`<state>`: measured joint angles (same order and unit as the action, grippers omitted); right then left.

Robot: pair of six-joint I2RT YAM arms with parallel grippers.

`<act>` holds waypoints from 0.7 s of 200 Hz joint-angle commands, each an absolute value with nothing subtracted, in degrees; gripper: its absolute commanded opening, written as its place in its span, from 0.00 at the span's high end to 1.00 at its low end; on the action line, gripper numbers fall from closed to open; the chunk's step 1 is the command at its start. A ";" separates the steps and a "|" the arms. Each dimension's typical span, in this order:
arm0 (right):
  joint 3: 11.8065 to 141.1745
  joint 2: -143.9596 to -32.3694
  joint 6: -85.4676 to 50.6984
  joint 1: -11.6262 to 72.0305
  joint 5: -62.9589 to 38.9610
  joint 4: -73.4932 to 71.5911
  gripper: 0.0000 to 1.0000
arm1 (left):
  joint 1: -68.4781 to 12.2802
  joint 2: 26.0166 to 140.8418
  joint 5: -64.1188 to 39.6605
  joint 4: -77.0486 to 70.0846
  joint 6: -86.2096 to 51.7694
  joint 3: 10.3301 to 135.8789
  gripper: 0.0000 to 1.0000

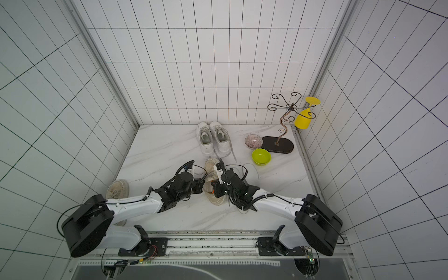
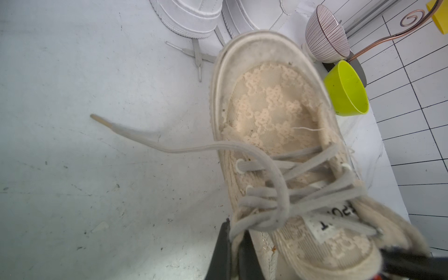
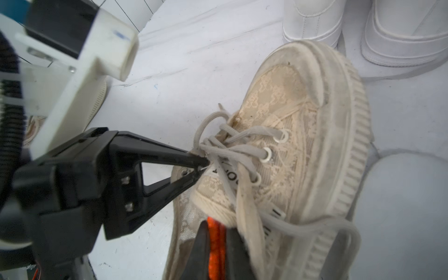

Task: Remove the insole from the shoe

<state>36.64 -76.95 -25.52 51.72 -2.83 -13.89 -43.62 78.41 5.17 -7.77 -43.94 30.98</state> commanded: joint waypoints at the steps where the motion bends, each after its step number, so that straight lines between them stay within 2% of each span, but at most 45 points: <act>1: 33.06 -72.02 -23.09 52.46 -10.24 -23.73 1.00 | -40.26 80.56 12.71 -2.06 -43.75 30.74 1.00; 91: 31.09 -68.90 -15.75 58.27 -15.20 -28.83 1.00 | -37.29 82.21 12.40 0.01 -43.39 32.65 1.00; 140: 26.50 -63.63 -17.35 58.44 -8.24 -32.77 1.00 | -34.23 81.09 13.04 1.40 -42.46 32.43 1.00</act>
<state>30.30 -70.61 -18.98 55.79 -4.71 -21.61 -39.46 79.94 0.23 -4.86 -43.24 32.80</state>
